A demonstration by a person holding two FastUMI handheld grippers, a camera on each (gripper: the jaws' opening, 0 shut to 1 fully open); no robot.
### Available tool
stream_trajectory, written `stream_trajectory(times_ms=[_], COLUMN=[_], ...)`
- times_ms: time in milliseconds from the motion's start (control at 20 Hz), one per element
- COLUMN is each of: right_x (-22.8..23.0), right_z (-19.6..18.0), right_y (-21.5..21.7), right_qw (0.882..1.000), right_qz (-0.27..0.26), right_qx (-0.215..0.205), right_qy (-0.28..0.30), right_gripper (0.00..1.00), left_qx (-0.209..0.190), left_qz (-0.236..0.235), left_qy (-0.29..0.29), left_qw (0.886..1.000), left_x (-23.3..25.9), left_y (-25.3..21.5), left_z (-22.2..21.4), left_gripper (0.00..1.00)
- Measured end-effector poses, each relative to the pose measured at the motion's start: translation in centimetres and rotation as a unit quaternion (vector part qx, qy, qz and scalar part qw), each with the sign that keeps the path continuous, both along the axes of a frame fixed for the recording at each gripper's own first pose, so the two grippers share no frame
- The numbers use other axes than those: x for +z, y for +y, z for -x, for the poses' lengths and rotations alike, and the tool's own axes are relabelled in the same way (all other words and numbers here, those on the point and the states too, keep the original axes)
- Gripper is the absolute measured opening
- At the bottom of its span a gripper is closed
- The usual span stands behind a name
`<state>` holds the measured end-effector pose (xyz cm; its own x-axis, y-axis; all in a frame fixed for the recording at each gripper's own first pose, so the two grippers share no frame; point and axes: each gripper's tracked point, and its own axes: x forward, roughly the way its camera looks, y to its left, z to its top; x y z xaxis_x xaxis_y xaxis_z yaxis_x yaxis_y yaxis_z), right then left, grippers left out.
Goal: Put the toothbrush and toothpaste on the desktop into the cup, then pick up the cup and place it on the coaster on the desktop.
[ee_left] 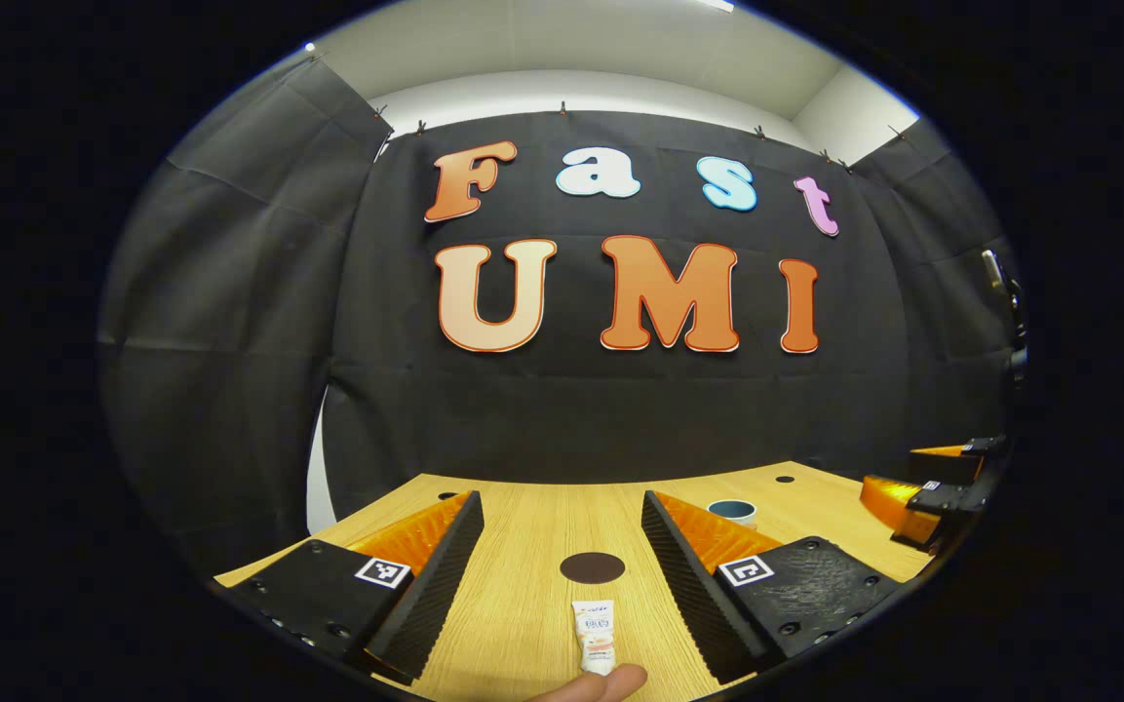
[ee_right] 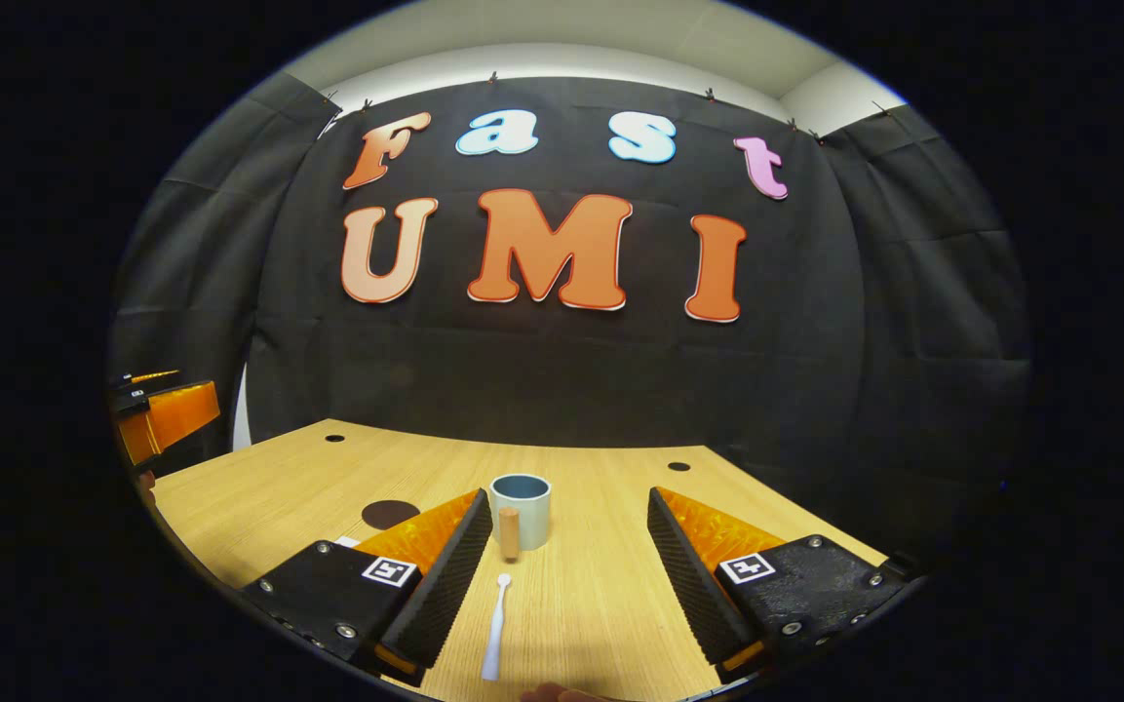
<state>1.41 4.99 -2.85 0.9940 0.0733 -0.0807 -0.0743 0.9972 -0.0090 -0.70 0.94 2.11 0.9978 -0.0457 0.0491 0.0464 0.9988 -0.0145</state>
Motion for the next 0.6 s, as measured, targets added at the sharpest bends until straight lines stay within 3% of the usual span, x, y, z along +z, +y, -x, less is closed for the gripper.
stream_trajectory(times_ms=[600], right_x=[-11.0], right_z=[-2.5], right_y=[2.0], right_qw=[0.992], right_qz=[0.010], right_qx=[0.016], right_qy=[0.128], right_gripper=[0.98], left_qx=[-0.010], left_qz=[0.004], left_qy=[0.024], left_qw=[1.000], left_x=[-1.8], left_y=[-0.5], left_z=[-1.0], left_gripper=[0.99])
